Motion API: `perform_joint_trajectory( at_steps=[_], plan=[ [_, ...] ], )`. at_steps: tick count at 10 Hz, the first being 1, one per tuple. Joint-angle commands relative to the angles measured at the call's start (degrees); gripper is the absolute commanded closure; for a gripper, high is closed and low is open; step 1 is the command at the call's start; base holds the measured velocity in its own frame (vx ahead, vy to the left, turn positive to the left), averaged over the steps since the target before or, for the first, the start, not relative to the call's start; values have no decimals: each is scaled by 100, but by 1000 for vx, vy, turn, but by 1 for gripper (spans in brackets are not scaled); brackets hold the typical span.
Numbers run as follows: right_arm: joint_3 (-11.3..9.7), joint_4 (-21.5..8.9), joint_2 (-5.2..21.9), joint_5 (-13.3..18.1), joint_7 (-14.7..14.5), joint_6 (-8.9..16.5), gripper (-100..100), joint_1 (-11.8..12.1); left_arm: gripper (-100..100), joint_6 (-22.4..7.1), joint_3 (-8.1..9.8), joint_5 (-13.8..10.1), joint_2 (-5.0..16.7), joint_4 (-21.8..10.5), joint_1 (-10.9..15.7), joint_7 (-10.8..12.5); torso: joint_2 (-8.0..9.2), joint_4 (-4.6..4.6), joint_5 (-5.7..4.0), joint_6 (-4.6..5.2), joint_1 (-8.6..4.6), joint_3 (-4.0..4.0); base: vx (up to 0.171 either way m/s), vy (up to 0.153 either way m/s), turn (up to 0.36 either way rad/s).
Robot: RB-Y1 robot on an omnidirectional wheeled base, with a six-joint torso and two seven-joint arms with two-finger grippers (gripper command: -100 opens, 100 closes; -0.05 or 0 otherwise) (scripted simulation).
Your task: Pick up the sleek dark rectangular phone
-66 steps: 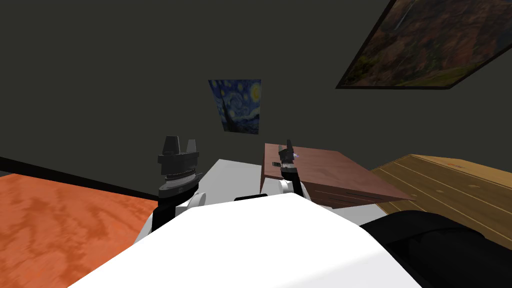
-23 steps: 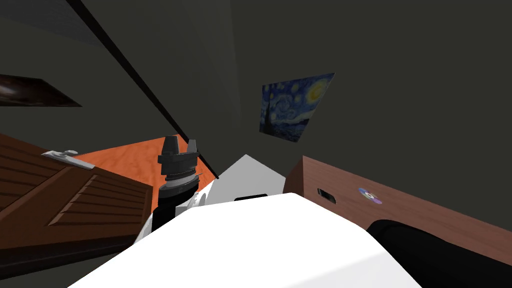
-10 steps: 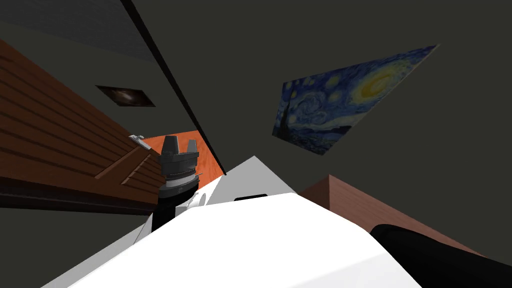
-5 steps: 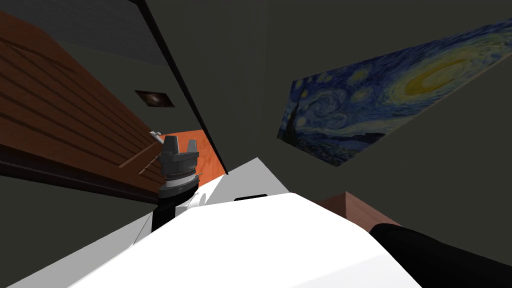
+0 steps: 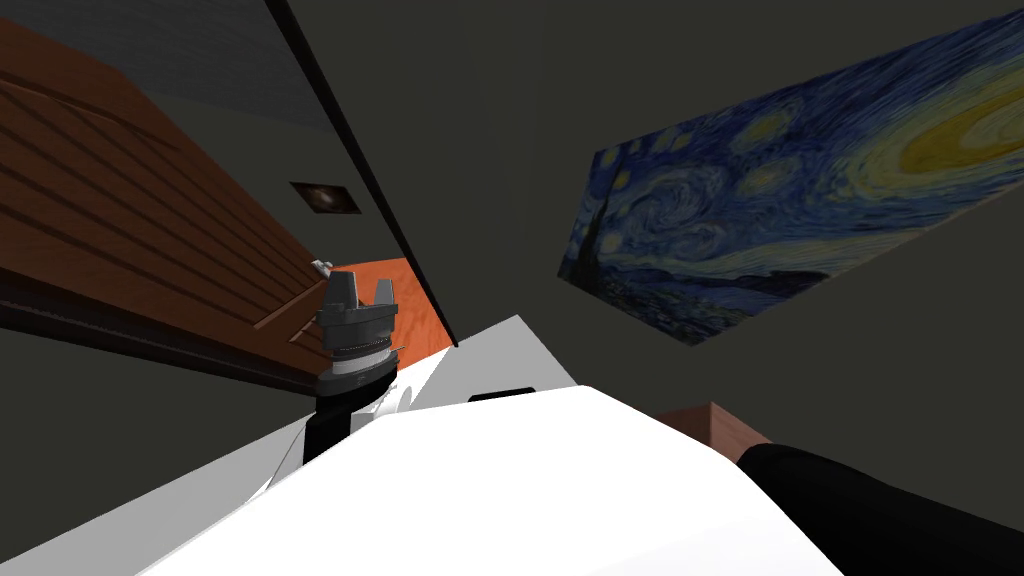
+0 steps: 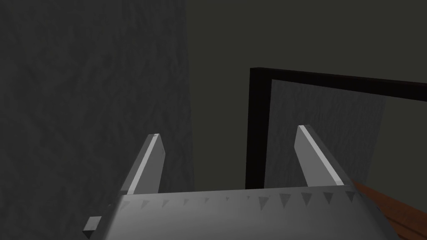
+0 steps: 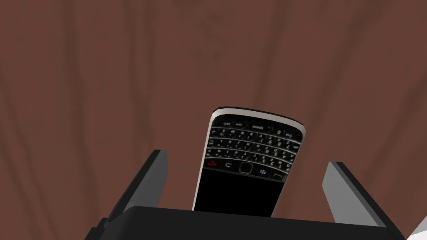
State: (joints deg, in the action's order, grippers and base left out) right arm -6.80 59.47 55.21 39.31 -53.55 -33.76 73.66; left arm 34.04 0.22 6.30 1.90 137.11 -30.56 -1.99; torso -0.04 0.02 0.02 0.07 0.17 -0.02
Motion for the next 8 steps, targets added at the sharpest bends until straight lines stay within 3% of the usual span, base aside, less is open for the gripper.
perform_joint_trajectory(
  at_steps=[1,3,4,8],
  plan=[
    [-112,-123,-130,51,2,75,-100,-183,0,0,0,0,0,0,0,0,0,0,0,0,0,0,-40,-31,69],
    [-147,-149,-166,69,6,101,-100,-240,0,0,0,0,0,0,0,0,13,3,-1,1,-2,8,-28,-20,25],
    [-156,-161,-174,73,6,108,100,-254,0,0,0,0,0,0,0,0,7,2,1,2,3,5,0,0,0],
    [-160,-160,-179,71,12,104,100,-247,0,0,0,0,0,0,0,0,0,2,1,-5,2,1,0,0,0]
  ],
)
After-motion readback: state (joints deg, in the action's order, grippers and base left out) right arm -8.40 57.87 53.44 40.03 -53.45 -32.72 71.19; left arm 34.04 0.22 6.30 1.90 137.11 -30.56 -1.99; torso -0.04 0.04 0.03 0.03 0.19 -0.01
